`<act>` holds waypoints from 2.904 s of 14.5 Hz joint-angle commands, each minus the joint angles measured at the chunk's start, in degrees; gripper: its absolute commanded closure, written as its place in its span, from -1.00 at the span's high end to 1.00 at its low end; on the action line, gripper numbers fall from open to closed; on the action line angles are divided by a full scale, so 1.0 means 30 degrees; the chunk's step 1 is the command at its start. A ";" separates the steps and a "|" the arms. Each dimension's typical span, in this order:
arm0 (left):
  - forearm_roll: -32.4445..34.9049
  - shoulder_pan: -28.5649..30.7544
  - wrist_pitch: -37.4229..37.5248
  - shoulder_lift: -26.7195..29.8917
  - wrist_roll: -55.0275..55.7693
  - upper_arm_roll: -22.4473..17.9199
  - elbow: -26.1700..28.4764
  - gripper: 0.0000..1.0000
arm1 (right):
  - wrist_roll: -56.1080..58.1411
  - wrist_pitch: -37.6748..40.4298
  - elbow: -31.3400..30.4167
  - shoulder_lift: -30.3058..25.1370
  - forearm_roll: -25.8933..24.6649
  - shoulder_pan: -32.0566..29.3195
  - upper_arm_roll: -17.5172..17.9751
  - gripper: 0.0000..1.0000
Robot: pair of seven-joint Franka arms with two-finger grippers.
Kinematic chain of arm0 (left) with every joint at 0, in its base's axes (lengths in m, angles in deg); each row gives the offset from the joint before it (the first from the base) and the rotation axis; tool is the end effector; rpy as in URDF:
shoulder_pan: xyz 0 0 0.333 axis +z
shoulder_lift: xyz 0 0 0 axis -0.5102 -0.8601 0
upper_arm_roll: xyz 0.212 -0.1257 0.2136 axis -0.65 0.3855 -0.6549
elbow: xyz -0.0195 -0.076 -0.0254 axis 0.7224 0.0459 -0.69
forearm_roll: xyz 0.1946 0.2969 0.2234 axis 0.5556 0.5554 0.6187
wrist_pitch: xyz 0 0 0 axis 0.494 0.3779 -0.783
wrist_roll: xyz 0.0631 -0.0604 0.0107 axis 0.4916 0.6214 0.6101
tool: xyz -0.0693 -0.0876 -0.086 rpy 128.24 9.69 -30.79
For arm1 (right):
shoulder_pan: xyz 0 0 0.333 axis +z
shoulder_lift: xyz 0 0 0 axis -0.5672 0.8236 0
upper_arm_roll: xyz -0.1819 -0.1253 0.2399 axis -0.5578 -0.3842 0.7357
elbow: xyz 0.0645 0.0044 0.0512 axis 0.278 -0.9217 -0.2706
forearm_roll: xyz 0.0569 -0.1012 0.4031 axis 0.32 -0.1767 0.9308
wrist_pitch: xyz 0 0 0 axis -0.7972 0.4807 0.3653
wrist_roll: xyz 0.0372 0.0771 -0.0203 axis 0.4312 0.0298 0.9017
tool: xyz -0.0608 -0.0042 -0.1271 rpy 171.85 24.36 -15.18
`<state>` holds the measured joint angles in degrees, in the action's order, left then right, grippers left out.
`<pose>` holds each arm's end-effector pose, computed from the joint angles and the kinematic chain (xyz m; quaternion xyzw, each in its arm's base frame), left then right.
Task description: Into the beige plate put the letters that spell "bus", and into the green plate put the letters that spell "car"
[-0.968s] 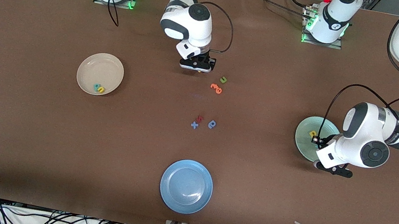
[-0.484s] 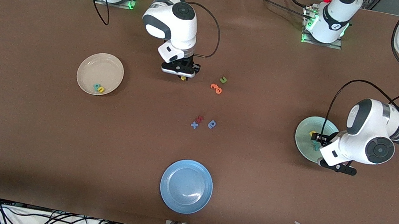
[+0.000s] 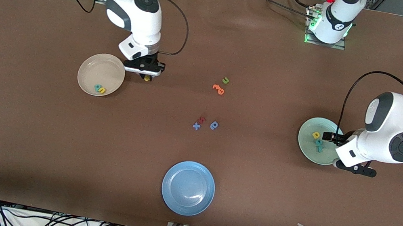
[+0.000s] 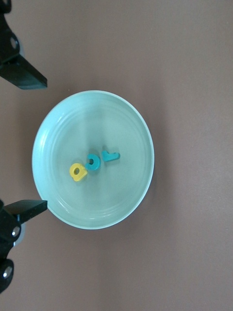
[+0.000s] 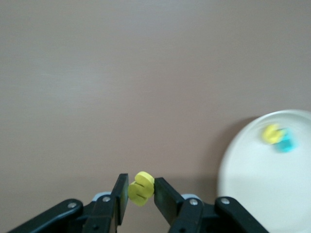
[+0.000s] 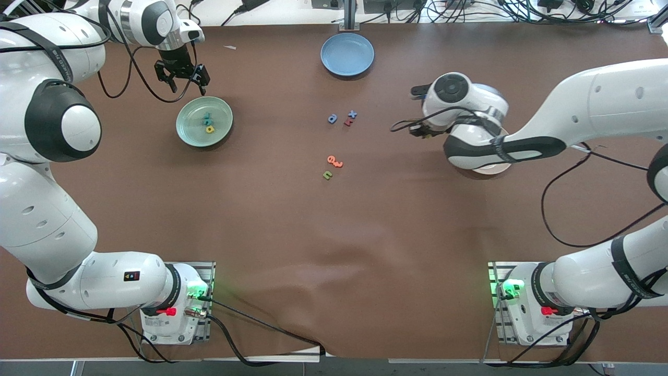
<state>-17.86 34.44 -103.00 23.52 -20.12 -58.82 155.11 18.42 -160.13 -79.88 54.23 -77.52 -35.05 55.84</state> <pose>0.6478 -0.0221 0.2709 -0.9896 0.0414 0.1353 0.0249 0.4523 0.2865 0.2153 0.9901 0.0464 0.1112 0.0725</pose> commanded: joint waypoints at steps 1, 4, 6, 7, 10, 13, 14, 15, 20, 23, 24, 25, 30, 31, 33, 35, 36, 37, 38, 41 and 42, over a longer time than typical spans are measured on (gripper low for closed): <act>-0.0681 0.0645 0.0617 0.0844 -0.0164 0.0269 0.0085 1.00 | 0.2790 0.0131 -0.1048 -0.0848 0.0418 -0.2144 0.0601 -0.83; -0.0742 0.0796 0.0647 0.2158 -0.0457 0.0240 0.0464 1.00 | 0.5453 0.0160 -0.1429 -0.0848 0.0418 -0.4077 0.0601 -0.83; -0.1731 0.0707 0.0647 0.3621 -0.0751 -0.0051 0.1194 1.00 | 0.6746 0.0160 -0.1692 -0.0790 0.0418 -0.5076 0.0601 -0.82; -0.2348 0.0446 0.0734 0.4297 -0.0955 -0.0662 0.1459 1.00 | 0.7274 0.0160 -0.1781 -0.0732 0.0418 -0.5399 0.0601 -0.82; -0.2822 -0.1810 0.2574 0.6259 -0.1920 -0.3506 0.1376 1.00 | 0.7630 0.0160 -0.1781 -0.0469 0.0447 -0.5783 0.0572 -0.26; -0.2764 -0.1988 0.4624 0.7231 -0.2158 -0.3832 0.0120 1.00 | 0.7601 0.0190 -0.1781 -0.0438 0.0506 -0.5986 0.0543 0.98; -0.2706 -0.1988 0.5153 0.7262 -0.2158 -0.3862 -0.0495 1.00 | 0.7630 0.0190 -0.1781 -0.0467 0.0506 -0.6017 0.0543 0.98; -0.2705 -0.1959 0.5303 0.7350 -0.2158 -0.3862 -0.0878 1.00 | 0.7659 0.0190 -0.1781 -0.0468 0.0506 -0.6047 0.0543 0.99; -0.2706 -0.2254 0.5305 0.7556 -0.1953 -0.3833 -0.1640 1.00 | 0.9057 0.3222 0.0114 -0.0876 0.4183 -0.5959 0.0805 0.99; -0.2734 -0.2077 0.5305 0.7555 -0.2275 -0.3862 -0.1731 1.00 | 1.1958 0.8900 0.3946 -0.1199 0.7966 -0.5871 0.1187 0.99; -0.2764 -0.1989 0.5305 0.7555 -0.2275 -0.3833 -0.1731 1.00 | 1.2662 1.0834 0.5353 -0.1229 0.8556 -0.5726 0.1187 0.99; -0.2764 -0.1989 0.5305 0.7555 -0.2275 -0.3804 -0.1731 1.00 | 1.3221 1.2391 0.6614 -0.1287 0.8852 -0.5725 0.1158 0.99; -0.2910 -0.2017 0.5596 0.7731 -0.2071 -0.3686 -0.1702 1.00 | 1.5946 1.6709 1.0636 -0.1550 0.9495 -0.5434 -0.0389 0.99; -0.2910 -0.2018 0.5598 0.7760 -0.2128 -0.3657 -0.1702 1.00 | 1.6676 1.7032 1.1075 -0.1784 0.9877 -0.4852 -0.1526 0.99; -0.2910 -0.1988 0.5569 0.7732 -0.2217 -0.3657 -0.1702 1.00 | 1.7850 1.7908 1.2216 -0.1903 1.0434 -0.3155 -0.4336 0.99; -0.2910 -0.1988 0.5568 0.7761 -0.2217 -0.3657 -0.1702 1.00 | 1.8177 1.8731 1.3331 -0.1990 1.1021 -0.1544 -0.6769 0.99; -0.2939 -0.2017 0.5568 0.7732 -0.2188 -0.3657 -0.1702 1.00 | 1.8206 1.8821 1.3655 -0.2107 1.1110 -0.0578 -0.8173 0.99; -0.2969 -0.1989 0.5568 0.7731 -0.2188 -0.3657 -0.1702 1.00 | 1.8352 1.8822 1.3716 -0.2282 1.1227 0.0331 -0.9493 0.99; -0.2969 -0.1988 0.5539 0.7731 -0.2188 -0.3657 -0.1702 1.00 | 1.8730 1.8822 1.3746 -0.2400 1.1286 0.0978 -1.0318 0.99; -0.2969 -0.1988 0.5539 0.7731 -0.2188 -0.3657 -0.1702 1.00 | 1.9786 1.8618 1.3804 -0.2723 1.1228 0.1453 -1.1087 0.99; -0.2969 -0.1988 0.5539 0.7731 -0.2188 -0.3657 -0.1673 1.00 | 1.9760 1.8733 1.4182 -0.2723 1.1257 0.1453 -1.1262 0.99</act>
<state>-25.08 28.22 -87.69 46.55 -25.30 -69.73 150.95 76.11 -104.96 -38.73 46.82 -44.95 -31.89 23.85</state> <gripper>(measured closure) 0.000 0.000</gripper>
